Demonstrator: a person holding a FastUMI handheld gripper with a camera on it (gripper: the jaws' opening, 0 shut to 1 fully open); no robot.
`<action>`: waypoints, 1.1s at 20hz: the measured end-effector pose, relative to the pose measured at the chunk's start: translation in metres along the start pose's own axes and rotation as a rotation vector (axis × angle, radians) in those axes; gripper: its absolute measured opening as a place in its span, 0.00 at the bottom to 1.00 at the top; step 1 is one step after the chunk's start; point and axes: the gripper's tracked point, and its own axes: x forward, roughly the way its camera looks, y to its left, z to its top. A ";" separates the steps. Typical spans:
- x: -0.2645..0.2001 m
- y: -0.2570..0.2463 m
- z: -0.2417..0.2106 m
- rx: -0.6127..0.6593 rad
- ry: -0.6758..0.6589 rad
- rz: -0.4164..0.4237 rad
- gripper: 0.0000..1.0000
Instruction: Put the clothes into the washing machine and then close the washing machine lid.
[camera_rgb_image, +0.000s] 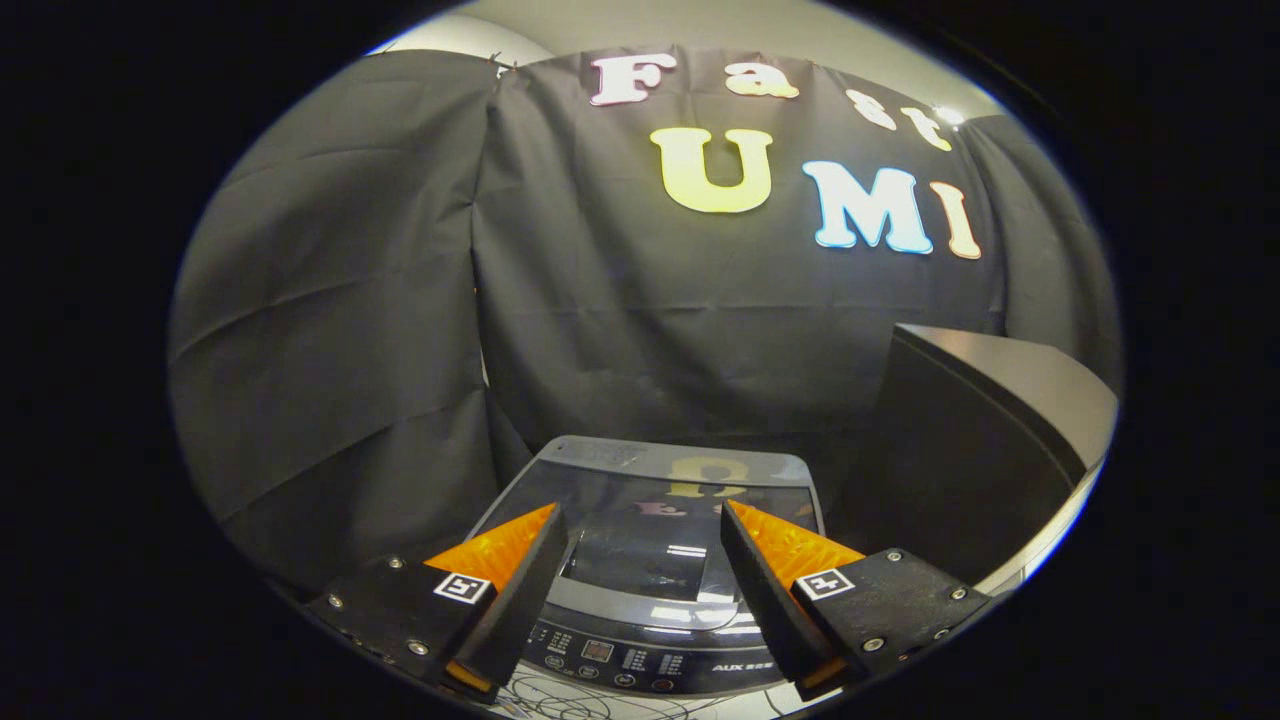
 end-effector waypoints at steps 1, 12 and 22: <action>-0.009 -0.004 0.003 0.003 -0.007 0.011 0.95; -0.117 -0.092 0.028 0.021 -0.087 0.016 0.95; -0.208 -0.191 0.042 0.007 -0.184 -0.064 0.95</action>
